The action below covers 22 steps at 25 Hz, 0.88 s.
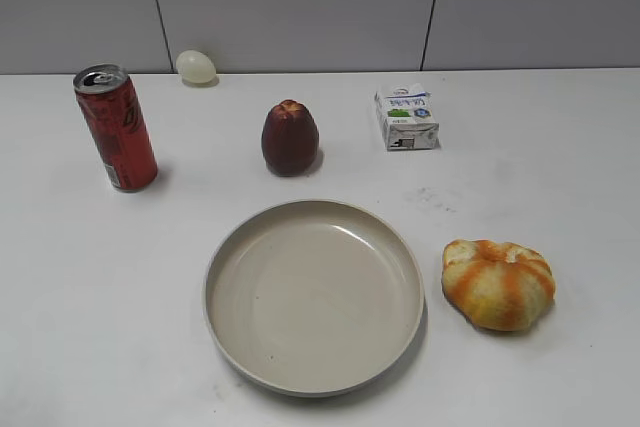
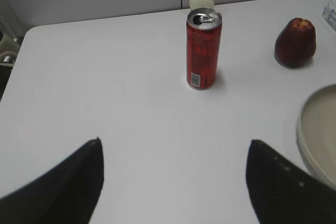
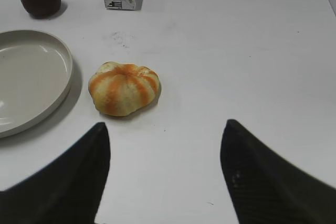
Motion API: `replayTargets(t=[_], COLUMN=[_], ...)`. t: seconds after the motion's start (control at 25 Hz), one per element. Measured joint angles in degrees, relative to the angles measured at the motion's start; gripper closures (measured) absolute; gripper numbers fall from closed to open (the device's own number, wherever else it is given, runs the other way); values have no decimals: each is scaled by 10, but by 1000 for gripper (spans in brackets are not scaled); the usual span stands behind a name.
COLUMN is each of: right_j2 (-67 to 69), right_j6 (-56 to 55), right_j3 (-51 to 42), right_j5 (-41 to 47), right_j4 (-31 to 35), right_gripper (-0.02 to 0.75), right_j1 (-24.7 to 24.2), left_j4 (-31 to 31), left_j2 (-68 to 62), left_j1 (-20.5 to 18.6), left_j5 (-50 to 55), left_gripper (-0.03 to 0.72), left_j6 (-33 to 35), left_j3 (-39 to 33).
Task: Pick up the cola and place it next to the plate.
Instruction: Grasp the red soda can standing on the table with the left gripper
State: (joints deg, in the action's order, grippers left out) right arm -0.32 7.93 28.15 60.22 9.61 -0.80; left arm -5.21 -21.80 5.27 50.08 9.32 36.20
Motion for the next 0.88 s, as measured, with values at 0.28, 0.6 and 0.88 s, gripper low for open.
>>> replayTargets(t=[0.28,0.6,0.88], right_j2=[0,0,0], right_j6=[0,0,0], right_j3=[0,0,0], right_j5=[0,1,1], right_j4=[0,1,1], right_gripper=[206,206,206], right_j1=[0,0,0], left_j4=[-5,32,49], left_j2=[-250,-506,-727], left_j1=[0,104,119], left_j5=[-34,-11,84], left_gripper=[61,71,71], left_j6=[33,57,27], left_j3=[141,340,506])
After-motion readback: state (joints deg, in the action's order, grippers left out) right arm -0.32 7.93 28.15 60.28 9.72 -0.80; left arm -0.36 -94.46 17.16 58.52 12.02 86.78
